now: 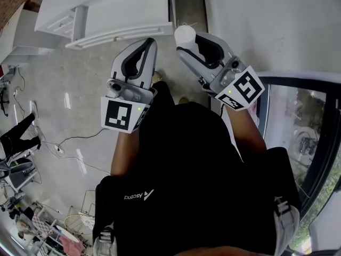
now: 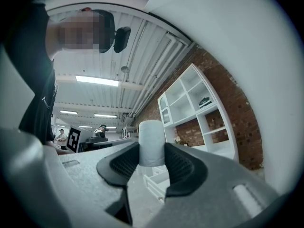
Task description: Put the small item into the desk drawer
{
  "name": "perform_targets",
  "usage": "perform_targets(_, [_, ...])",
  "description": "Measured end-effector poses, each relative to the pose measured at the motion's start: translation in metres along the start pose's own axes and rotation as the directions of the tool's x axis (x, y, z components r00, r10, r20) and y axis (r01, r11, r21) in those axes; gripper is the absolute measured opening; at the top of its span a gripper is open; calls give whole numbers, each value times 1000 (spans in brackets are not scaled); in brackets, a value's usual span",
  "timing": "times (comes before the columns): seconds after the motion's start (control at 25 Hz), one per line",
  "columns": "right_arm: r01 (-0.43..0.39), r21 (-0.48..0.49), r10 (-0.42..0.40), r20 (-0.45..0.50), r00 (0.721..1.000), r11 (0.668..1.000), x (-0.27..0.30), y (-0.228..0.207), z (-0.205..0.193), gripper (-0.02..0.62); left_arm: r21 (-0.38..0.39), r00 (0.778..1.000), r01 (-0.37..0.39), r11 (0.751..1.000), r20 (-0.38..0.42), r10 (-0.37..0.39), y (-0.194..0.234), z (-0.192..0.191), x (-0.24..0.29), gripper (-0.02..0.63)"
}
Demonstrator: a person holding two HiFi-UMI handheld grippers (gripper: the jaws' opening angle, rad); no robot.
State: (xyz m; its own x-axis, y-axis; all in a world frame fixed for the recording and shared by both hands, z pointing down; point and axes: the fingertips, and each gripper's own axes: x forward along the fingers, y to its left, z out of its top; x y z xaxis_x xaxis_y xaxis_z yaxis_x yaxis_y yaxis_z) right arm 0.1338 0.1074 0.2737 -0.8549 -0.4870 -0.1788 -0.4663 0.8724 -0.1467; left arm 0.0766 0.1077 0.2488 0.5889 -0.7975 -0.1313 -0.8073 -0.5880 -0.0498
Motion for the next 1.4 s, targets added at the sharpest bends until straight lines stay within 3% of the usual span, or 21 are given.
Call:
perform_targets(0.2, [4, -18, -4, -7, 1000, 1000, 25, -14, -8, 166, -7, 1000, 9, 1000, 18, -9, 26, -8, 8, -2])
perform_targets(0.32, [14, -23, -15, -30, 999, 1000, 77, -40, -14, 166, -9, 1000, 13, 1000, 27, -12, 80, -15, 24, -2])
perform_targets(0.4, [22, -29, -23, -52, 998, 999, 113, -57, -21, 166, 1, 1000, 14, 1000, -13, -14, 119, -31, 31, -2])
perform_targets(0.68, [76, -58, -83, -129, 988, 995, 132, -76, -41, 166, -4, 999, 33, 999, -43, -33, 149, -55, 39, -2])
perform_targets(0.88, [120, -69, -132, -224, 966, 990, 188, -110, -70, 166, -16, 997, 56, 998, -58, -57, 205, -74, 56, -2])
perform_targets(1.08, [165, -82, -183, -361, 914, 983, 227, -146, -120, 166, -18, 996, 74, 997, -53, -75, 245, -97, 71, -2])
perform_targets(1.4, [182, -97, -204, -597, 776, 978, 250, -199, -201, 166, -77, 995, 58, 995, -79, -64, 278, -129, 92, -2])
